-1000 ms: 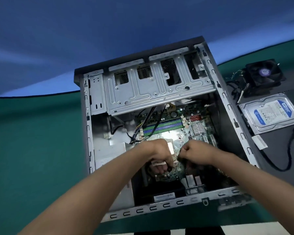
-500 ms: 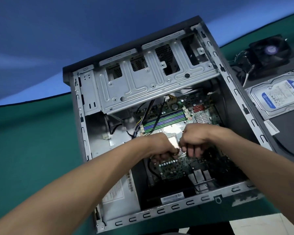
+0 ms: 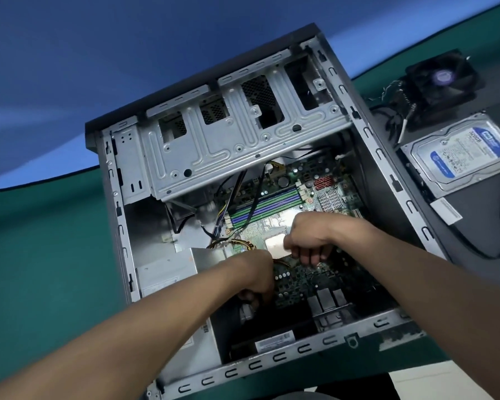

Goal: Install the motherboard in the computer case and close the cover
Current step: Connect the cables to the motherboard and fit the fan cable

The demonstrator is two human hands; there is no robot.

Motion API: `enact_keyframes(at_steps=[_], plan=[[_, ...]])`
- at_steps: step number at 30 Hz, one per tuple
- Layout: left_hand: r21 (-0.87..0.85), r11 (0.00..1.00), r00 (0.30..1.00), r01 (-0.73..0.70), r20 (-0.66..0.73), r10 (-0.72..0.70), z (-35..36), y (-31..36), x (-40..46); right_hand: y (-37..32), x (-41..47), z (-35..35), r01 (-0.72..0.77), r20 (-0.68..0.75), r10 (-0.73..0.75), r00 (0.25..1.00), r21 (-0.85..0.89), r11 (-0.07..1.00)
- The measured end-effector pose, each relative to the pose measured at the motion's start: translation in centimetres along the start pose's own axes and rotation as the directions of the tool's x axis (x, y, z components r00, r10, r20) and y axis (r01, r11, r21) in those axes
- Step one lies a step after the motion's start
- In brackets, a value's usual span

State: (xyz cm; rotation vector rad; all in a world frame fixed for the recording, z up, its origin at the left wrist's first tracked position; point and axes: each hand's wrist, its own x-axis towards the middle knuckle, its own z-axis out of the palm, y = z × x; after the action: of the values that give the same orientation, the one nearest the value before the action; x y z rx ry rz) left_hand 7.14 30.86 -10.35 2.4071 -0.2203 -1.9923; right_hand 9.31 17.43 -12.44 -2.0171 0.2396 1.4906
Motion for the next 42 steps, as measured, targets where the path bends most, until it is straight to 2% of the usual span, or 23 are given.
enact_keyframes(at_steps=[4, 11, 15, 19, 23, 32, 42], plan=[[0.064, 0.998, 0.999, 0.022, 0.033, -0.024, -0.1, 0.5, 0.1, 0.1, 0.5, 0.0, 0.029, -0.030, -0.029, 0.999, -0.008, 1.000], [0.277, 0.961, 0.995, 0.019, -0.096, 0.008, 0.5, 1.5, -0.2, 0.1, 0.8, -0.1, 0.070, -0.077, -0.070, 0.995, 0.000, 0.998], [0.204, 0.978, 0.993, 0.046, -0.119, -0.022, 1.0, 1.0, -0.4, 0.0, 1.0, -0.2, 0.071, -0.074, -0.071, 0.995, 0.001, 0.997], [0.104, 0.991, 0.976, 0.085, -0.210, -0.062, 1.8, 0.7, -0.7, -0.1, 1.0, -0.2, 0.075, -0.074, -0.075, 0.994, 0.002, 0.997], [0.156, 0.979, 0.955, 0.131, -0.287, -0.082, 2.5, 1.2, -1.2, -0.1, 0.8, -0.2, 0.073, -0.077, -0.072, 0.994, 0.010, 0.997], [0.255, 0.953, 0.954, 0.165, -0.287, -0.089, 2.8, 1.5, -1.1, -0.7, 0.0, 0.1, 0.074, -0.111, -0.079, 0.991, -0.047, 0.996], [0.067, 0.954, 0.902, 0.291, -0.352, -0.250, 3.3, 2.2, -1.8, -1.2, -1.0, 0.7, 0.079, -0.198, -0.113, 0.974, -0.172, 0.982]])
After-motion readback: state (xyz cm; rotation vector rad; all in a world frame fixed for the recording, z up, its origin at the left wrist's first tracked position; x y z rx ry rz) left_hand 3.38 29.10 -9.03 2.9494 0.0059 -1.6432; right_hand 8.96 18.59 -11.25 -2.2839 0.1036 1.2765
